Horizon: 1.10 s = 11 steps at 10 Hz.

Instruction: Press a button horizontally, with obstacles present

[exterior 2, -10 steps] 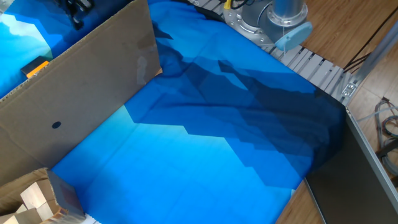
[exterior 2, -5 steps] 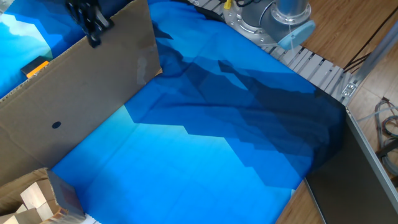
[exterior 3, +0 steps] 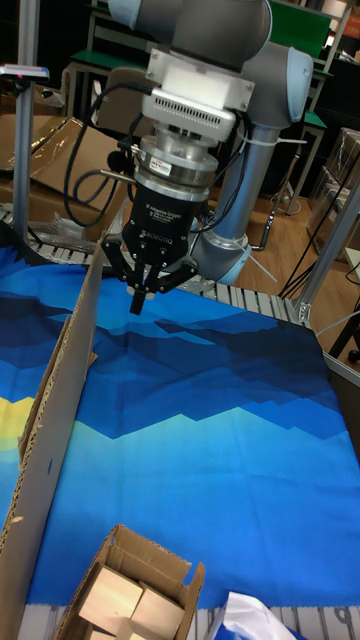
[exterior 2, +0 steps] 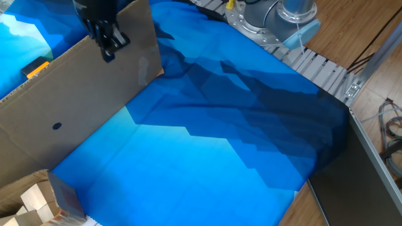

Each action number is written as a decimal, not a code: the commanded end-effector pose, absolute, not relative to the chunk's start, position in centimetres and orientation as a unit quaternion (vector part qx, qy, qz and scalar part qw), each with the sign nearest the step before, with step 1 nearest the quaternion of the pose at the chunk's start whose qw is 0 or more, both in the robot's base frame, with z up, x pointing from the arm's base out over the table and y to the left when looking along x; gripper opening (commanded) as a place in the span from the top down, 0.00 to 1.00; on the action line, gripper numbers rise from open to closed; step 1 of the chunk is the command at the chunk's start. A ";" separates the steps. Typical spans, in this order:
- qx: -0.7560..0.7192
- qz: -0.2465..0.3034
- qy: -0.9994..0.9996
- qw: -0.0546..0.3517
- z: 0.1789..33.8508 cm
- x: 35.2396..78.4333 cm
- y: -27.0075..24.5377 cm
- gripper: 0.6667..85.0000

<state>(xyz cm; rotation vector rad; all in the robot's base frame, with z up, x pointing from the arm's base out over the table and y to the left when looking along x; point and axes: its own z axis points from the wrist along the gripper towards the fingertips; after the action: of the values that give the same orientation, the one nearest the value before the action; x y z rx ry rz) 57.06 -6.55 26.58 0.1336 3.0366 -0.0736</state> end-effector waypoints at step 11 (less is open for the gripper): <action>0.014 0.004 0.999 0.046 26.8 54.2 0.0 1.00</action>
<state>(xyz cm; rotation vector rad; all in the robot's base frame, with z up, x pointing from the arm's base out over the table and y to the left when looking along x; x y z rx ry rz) 55.45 -2.34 26.38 -0.0609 3.0595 0.0201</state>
